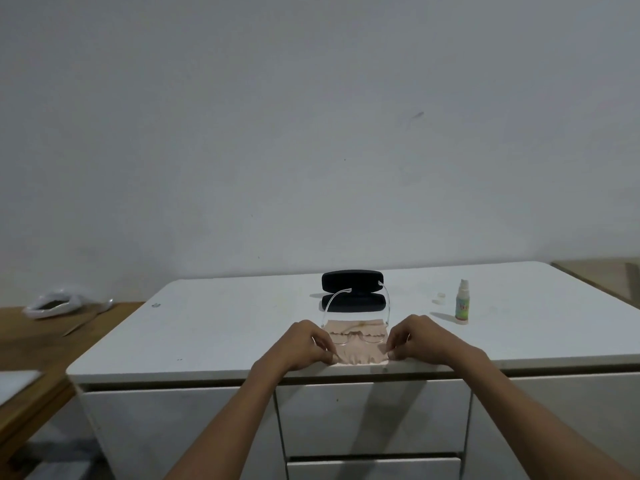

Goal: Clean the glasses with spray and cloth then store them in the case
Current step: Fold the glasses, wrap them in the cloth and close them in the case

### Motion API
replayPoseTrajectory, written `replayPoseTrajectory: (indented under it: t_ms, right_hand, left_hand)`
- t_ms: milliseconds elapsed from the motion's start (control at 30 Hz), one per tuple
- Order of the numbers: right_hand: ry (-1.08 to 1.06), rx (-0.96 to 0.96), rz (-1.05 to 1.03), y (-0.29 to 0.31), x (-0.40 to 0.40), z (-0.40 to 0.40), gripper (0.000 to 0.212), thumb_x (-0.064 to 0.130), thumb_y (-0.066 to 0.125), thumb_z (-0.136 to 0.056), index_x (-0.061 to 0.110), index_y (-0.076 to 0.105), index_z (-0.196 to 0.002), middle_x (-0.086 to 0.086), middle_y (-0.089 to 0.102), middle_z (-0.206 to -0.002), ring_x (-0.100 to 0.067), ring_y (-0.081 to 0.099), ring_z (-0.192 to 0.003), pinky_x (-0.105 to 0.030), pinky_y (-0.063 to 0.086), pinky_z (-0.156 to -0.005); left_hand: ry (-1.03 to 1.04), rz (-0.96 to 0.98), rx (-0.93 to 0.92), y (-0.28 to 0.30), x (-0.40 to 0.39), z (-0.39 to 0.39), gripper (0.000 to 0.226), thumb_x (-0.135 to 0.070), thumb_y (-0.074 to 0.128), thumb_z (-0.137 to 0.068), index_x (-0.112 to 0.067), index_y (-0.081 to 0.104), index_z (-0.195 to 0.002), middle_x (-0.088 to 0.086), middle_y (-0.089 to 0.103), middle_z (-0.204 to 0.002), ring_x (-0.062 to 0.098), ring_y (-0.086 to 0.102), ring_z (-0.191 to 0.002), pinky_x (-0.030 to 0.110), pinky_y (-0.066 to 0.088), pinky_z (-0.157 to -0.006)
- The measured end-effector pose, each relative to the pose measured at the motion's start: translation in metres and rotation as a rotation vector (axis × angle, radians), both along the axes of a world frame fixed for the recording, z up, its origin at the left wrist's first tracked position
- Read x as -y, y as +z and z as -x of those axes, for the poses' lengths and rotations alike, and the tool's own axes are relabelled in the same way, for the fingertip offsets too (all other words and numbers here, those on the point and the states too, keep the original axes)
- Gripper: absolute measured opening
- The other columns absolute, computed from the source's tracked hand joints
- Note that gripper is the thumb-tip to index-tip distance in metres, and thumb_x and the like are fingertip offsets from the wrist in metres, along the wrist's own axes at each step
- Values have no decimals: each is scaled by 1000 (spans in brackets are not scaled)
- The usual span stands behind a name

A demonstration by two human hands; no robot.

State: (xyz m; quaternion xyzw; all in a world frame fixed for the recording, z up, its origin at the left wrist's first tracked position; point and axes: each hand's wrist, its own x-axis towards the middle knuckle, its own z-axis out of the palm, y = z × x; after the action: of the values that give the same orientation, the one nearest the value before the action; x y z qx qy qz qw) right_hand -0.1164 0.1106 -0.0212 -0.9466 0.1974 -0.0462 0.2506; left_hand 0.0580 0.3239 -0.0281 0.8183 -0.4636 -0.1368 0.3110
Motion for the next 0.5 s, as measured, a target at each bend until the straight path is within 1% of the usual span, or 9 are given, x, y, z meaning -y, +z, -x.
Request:
replayPoseTrajectory:
  t_ms: [33,100,167,233,300,367,433,500]
  right_hand:
    - [2,11,-7,1,0,-2,3,31,82,-82,32,79,-84,10,74,-88,-6,67,-84,-21,51,-74]
    - [-29,87,-26,1,2,-5,3,31,80,-85,32,77,-83,8,71,-87,-7,63,-80,-20,47,-69]
    - [-93,203,-43,1,3,-9,6,28,79,-86,30,77,-82,6,67,-79,-7,56,-69,-19,42,-60]
    - [-146,293,-46,1,2,-14,9,25,79,-87,28,76,-79,7,61,-68,-8,51,-61,-18,38,-55]
    - [-194,350,-32,-2,1,-18,6,24,78,-88,24,77,-82,11,58,-64,-6,52,-60,-18,36,-54]
    - [-257,377,0,-5,-1,-22,8,27,79,-87,20,79,-84,13,61,-67,-3,56,-63,-19,39,-55]
    - [-327,395,21,-10,-1,-26,14,33,80,-85,19,78,-81,12,65,-69,-4,60,-66,-23,44,-57]
    - [-377,403,30,-14,-1,-30,18,37,80,-84,20,77,-79,11,68,-70,-5,62,-67,-26,45,-58]
  left_hand:
    - [3,8,-4,-1,0,-2,3,-24,84,-75,-24,81,-77,-7,73,-79,6,62,-77,26,51,-73]
    - [25,51,-15,-3,2,-5,4,-23,82,-78,-23,80,-75,-3,76,-81,4,60,-71,25,49,-71]
    - [80,141,-49,-4,4,-9,5,-21,81,-80,-21,80,-75,-3,76,-78,0,58,-64,21,46,-66]
    - [162,244,-81,-6,8,-10,6,-16,81,-81,-17,79,-74,-6,73,-71,-4,58,-61,15,43,-63]
    - [251,329,-100,-10,12,-11,11,-15,82,-79,-15,76,-70,-8,69,-66,-4,56,-57,8,42,-57]
    - [309,379,-116,-14,16,-12,14,-15,82,-79,-15,75,-68,-7,68,-65,-1,54,-56,7,41,-55]
    - [342,405,-134,-18,20,-11,14,-17,82,-80,-13,75,-68,-4,69,-66,5,54,-57,8,41,-53]
    - [383,424,-134,-21,24,-13,17,-21,82,-80,-15,74,-67,0,70,-69,9,56,-60,15,44,-57]
